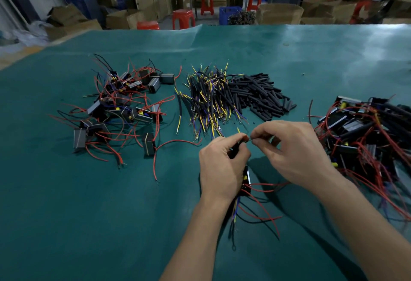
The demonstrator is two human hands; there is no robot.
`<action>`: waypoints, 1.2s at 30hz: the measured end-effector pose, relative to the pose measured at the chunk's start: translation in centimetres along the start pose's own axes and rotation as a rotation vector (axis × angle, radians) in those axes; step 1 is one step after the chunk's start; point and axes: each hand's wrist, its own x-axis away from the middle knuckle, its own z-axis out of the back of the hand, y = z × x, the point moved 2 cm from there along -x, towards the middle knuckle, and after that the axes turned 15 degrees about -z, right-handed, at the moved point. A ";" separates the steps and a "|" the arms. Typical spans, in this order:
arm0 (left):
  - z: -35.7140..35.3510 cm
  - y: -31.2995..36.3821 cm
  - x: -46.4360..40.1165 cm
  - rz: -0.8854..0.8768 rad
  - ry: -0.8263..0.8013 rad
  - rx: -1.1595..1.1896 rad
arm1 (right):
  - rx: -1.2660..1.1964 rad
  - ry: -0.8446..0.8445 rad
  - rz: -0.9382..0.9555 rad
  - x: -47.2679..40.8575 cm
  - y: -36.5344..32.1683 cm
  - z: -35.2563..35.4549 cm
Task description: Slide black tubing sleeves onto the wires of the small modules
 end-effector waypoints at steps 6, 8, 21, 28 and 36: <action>0.2 -0.2 -0.1 0.003 -0.010 -0.036 | 0.022 0.133 0.171 0.4 -0.6 -0.9; 0.2 -0.2 -0.1 0.001 -0.008 -0.030 | 0.039 0.136 0.214 0.6 -0.9 -1.4; 0.2 -0.5 0.0 -0.002 0.003 -0.007 | -0.078 0.158 -0.051 0.8 -1.0 -1.2; 0.2 -0.6 0.0 -0.073 0.007 0.009 | -0.293 0.038 -0.312 0.3 -0.4 -1.4; 0.1 -0.8 0.0 -0.095 0.015 -0.001 | -0.275 0.013 -0.268 0.4 -0.8 -1.1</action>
